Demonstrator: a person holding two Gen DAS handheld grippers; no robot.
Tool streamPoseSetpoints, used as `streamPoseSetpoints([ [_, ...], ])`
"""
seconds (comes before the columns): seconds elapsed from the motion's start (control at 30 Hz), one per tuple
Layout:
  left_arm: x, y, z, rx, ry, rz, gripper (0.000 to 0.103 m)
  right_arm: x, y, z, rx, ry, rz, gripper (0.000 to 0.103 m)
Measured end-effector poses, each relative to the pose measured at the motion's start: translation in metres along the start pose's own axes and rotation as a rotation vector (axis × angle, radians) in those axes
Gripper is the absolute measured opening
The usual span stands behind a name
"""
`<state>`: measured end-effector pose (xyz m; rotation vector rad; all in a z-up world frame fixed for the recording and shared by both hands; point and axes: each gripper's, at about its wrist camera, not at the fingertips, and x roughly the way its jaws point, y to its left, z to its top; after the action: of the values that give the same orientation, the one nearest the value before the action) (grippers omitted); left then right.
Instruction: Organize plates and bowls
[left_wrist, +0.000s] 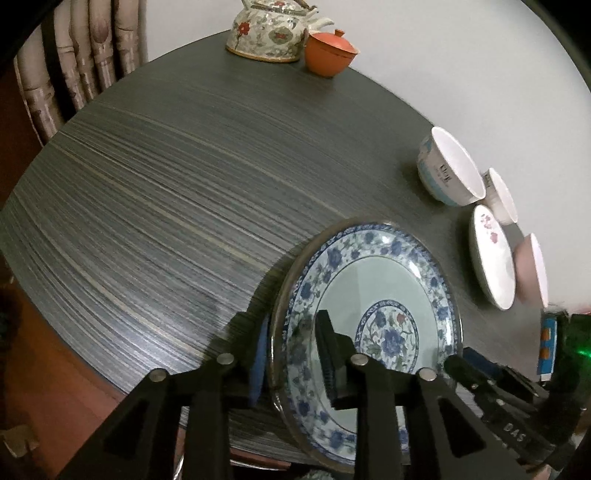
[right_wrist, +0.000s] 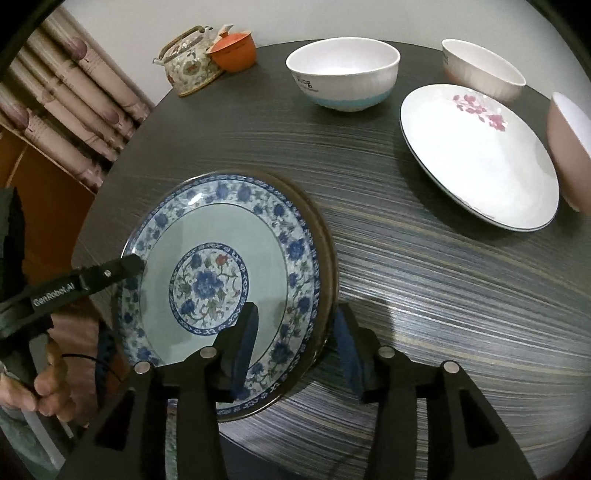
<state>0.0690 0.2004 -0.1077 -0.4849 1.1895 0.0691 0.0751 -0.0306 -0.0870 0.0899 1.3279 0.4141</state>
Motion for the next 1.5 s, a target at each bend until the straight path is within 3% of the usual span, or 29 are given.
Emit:
streamPoseSetpoints([
  [0.33,0.011,-0.005,-0.003,0.029,0.021,0.047,0.03,-0.002,-0.004,-0.005,0.034,-0.013,0.033,0.046],
  [0.6,0.015,-0.027,-0.01,0.119,-0.031,0.133,0.034,-0.009,-0.013,-0.012,0.064,-0.036,0.045,0.048],
  [0.77,0.003,-0.03,-0.008,0.126,-0.153,0.186,0.035,-0.016,-0.016,-0.013,0.054,-0.074,0.032,0.049],
  [0.83,-0.002,-0.029,-0.006,0.117,-0.206,0.188,0.045,-0.019,-0.018,-0.014,0.054,-0.092,0.021,0.049],
  [1.17,-0.042,-0.037,-0.012,0.153,-0.493,0.244,0.046,-0.036,-0.044,-0.017,0.087,-0.146,0.02,0.049],
  [1.4,-0.058,-0.058,-0.02,0.189,-0.537,0.25,0.048,-0.058,-0.075,-0.02,0.108,-0.22,-0.006,0.049],
  [1.5,-0.061,-0.072,-0.022,0.201,-0.548,0.241,0.055,-0.068,-0.091,-0.021,0.121,-0.254,-0.021,0.049],
])
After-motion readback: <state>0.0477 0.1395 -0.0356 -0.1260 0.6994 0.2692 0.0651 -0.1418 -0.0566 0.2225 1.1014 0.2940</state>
